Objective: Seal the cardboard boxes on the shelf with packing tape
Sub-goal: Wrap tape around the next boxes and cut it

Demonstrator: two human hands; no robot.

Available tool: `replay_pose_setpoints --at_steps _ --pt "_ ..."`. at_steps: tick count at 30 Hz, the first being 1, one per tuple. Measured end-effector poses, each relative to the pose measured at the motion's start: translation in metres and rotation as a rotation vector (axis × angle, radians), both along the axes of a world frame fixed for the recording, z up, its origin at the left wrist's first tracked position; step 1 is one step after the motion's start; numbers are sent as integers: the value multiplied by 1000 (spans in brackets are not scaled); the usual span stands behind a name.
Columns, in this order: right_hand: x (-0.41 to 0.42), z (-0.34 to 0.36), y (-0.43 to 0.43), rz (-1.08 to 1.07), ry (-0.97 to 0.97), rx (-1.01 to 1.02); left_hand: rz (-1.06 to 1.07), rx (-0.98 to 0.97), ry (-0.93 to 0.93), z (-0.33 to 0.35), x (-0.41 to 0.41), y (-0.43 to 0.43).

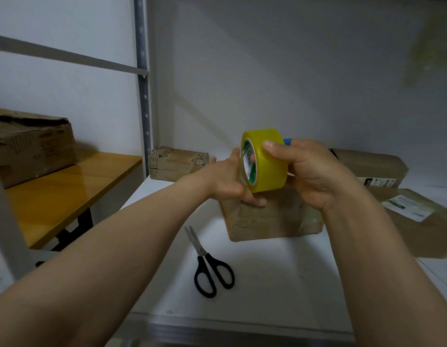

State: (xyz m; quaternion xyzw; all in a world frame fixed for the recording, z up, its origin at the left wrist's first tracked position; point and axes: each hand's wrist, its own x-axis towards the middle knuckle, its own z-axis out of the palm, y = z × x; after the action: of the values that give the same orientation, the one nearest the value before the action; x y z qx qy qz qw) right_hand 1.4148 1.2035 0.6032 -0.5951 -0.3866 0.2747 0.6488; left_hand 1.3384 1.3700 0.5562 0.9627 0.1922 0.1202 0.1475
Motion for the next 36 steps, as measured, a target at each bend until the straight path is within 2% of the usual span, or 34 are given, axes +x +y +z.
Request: replay_pose_setpoints --at_steps 3,7,12,15,19,24,30,36 --pt "-2 -1 -5 -51 -30 14 63 3 35 2 2 -3" --pt "-6 4 -10 -107 97 12 106 -17 78 0 8 5" --pt "-5 -1 -20 -97 127 -10 117 123 126 0 12 2" --pt "-3 -5 -26 -89 126 19 80 153 109 -3 12 -1" --pt "3 -9 -28 -20 247 37 21 32 45 -3 12 1" --pt "9 -11 -27 -27 201 16 -16 165 142 -2 14 8" --pt "9 -19 -27 -81 116 5 -283 35 -64 -21 12 11" --pt "4 -33 -22 -75 65 91 -295 -48 -175 -32 1 12"
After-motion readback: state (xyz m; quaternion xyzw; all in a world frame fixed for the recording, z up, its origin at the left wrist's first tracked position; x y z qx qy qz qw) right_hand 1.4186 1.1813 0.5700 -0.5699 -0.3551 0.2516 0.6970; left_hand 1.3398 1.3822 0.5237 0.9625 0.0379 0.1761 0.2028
